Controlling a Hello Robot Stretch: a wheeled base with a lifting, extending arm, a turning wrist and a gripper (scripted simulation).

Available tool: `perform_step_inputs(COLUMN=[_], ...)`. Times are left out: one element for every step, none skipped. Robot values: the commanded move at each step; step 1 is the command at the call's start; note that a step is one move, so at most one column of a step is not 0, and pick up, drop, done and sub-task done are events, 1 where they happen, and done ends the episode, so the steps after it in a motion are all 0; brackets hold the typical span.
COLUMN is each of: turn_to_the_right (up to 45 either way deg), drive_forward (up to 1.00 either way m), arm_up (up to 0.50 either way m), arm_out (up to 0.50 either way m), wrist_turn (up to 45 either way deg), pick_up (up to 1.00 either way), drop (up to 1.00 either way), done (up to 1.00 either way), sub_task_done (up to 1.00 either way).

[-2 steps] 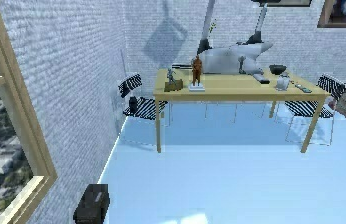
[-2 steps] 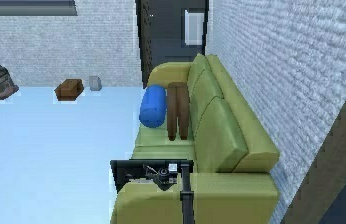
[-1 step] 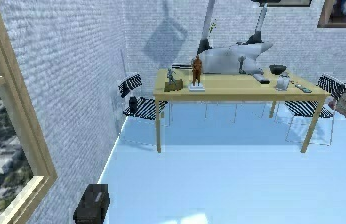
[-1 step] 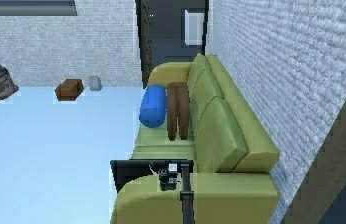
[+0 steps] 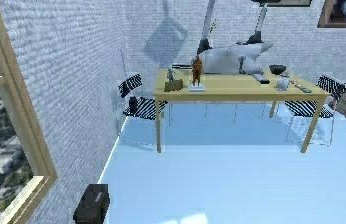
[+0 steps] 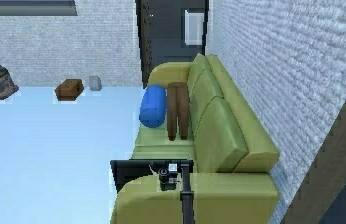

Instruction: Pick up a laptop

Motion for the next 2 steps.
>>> perform_step_inputs(turn_to_the_right=[0.0, 0.0], drive_forward=[0.0, 0.0], arm_up=[0.1, 0.0], arm_out=[0.0, 0.0], wrist_turn=[0.0, 0.0], pick_up=[0.0, 0.0], drop=[0.0, 0.0], done=[0.0, 1.0], sub_task_done=[0.0, 0.0])
